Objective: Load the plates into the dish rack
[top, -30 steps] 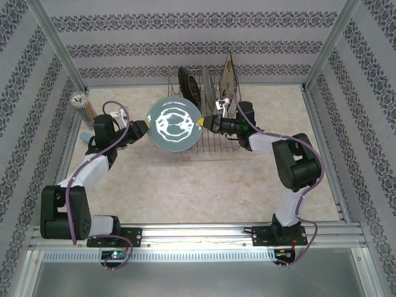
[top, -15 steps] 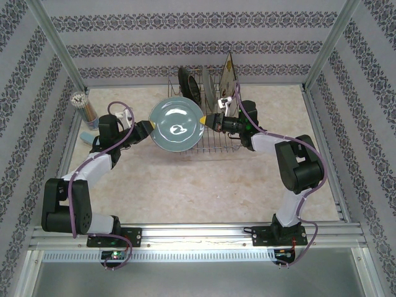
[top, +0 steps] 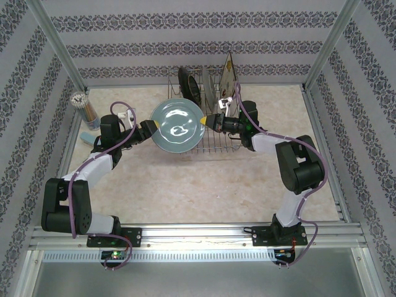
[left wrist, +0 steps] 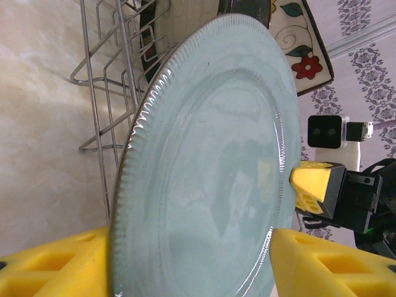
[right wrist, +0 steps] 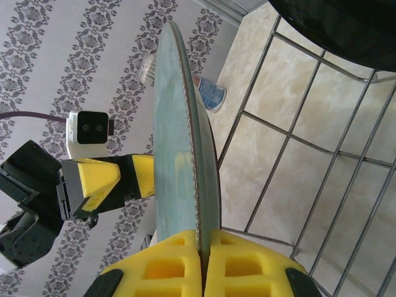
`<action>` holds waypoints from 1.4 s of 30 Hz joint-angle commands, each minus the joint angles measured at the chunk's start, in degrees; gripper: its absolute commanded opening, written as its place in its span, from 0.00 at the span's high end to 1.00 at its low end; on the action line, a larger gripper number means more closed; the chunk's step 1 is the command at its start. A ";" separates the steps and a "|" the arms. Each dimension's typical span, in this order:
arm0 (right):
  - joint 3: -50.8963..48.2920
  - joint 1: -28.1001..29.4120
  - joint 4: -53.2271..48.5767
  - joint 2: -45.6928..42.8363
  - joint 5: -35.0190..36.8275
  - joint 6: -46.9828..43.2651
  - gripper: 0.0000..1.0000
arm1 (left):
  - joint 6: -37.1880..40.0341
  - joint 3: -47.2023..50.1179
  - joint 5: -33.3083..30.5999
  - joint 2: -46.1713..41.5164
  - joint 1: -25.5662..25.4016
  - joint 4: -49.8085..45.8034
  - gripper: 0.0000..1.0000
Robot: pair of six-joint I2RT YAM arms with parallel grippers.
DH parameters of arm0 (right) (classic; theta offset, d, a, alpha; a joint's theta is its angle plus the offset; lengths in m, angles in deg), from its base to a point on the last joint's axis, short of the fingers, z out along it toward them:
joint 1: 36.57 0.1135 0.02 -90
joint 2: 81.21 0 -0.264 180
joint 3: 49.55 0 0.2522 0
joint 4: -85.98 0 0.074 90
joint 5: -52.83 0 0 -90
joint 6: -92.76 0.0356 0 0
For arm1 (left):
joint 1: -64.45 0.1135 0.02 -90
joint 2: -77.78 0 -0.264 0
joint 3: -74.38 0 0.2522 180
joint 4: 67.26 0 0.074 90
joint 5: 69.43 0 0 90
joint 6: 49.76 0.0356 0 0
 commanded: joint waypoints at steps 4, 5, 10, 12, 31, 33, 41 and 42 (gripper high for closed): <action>0.21 -1.34 4.89 -4.48 -1.46 0.58 1.00 | 1.06 -1.12 1.83 -1.80 -1.03 3.05 0.34; 0.18 -1.50 4.96 -4.68 -1.46 0.71 1.00 | 1.16 -1.15 1.79 -1.83 -1.03 2.82 0.34; -0.12 -2.59 4.98 -5.57 -1.30 1.23 1.00 | 1.16 -1.18 1.63 -1.98 -1.03 2.61 0.33; -0.33 -3.09 5.07 -6.06 -1.20 1.51 1.00 | 1.14 -1.28 1.63 -1.99 -1.03 2.56 0.33; -0.08 -8.98 -3.93 -12.59 -1.29 -3.03 1.00 | 1.22 -1.53 1.69 -2.10 -1.03 2.09 0.33; 0.37 -9.56 -5.98 -13.35 -1.33 -4.30 1.00 | 1.24 -1.51 1.63 -2.05 -1.03 2.11 0.33; 2.45 -10.09 -18.92 -17.28 1.00 -12.89 1.00 | 1.57 -1.54 1.66 -2.36 -1.03 1.58 0.33; 2.56 -10.06 -20.47 -17.81 1.67 -13.85 1.00 | 1.58 -1.58 1.64 -2.28 -1.03 1.65 0.33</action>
